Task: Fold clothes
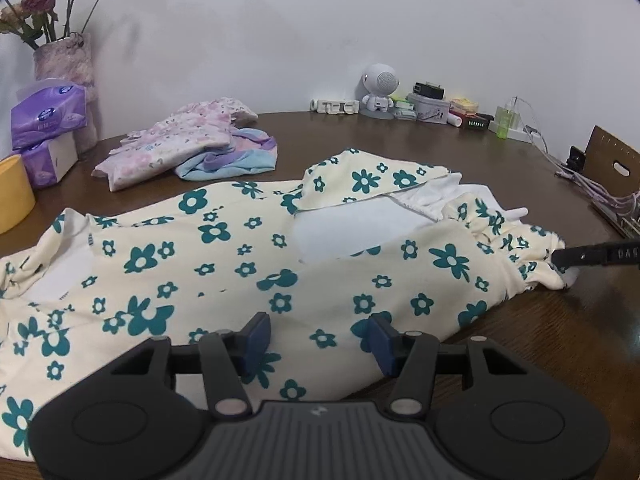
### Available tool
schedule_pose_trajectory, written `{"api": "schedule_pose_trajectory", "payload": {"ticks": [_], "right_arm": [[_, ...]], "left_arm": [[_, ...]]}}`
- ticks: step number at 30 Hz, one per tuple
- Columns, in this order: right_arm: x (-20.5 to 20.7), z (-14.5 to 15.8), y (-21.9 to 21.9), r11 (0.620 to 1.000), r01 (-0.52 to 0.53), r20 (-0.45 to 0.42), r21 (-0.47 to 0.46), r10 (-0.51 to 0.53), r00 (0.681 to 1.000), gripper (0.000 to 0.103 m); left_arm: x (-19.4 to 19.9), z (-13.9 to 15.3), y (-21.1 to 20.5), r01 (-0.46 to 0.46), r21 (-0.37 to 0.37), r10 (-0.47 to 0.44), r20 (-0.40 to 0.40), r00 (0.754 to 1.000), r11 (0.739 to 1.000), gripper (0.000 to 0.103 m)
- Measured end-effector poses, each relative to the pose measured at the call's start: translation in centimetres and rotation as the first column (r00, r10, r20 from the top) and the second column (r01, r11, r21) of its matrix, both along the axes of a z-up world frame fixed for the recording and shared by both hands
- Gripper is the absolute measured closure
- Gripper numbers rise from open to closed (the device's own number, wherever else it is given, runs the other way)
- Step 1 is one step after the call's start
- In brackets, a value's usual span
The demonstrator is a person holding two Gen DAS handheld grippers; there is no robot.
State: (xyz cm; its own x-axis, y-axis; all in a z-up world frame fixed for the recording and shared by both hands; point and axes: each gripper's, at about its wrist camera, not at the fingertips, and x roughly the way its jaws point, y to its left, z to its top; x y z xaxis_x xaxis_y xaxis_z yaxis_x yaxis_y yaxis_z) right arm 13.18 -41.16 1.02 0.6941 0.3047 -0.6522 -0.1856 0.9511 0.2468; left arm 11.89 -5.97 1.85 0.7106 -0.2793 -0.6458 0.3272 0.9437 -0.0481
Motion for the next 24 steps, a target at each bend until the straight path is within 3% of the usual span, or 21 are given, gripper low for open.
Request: {"api": "schedule_pose_trajectory", "payload": {"ticks": [9, 19, 24], "right_arm": [[1.8, 1.5, 0.9, 0.988, -0.057, 0.124, -0.144, 0.075, 0.989, 0.099], [2.6, -0.4, 1.4, 0.977, -0.055, 0.103, -0.207, 0.078, 0.992, 0.099], [1.7, 0.4, 0.5, 0.978, 0.023, 0.105, -0.206, -0.002, 0.994, 0.079]], "left_arm": [[-0.4, -0.3, -0.4, -0.003, 0.043, 0.003, 0.019, 1.000, 0.999, 0.052], [-0.6, -0.4, -0.5, -0.002, 0.049, 0.000, 0.032, 0.999, 0.999, 0.051], [-0.8, -0.5, -0.4, 0.000, 0.047, -0.002, 0.042, 0.999, 0.999, 0.051]]}}
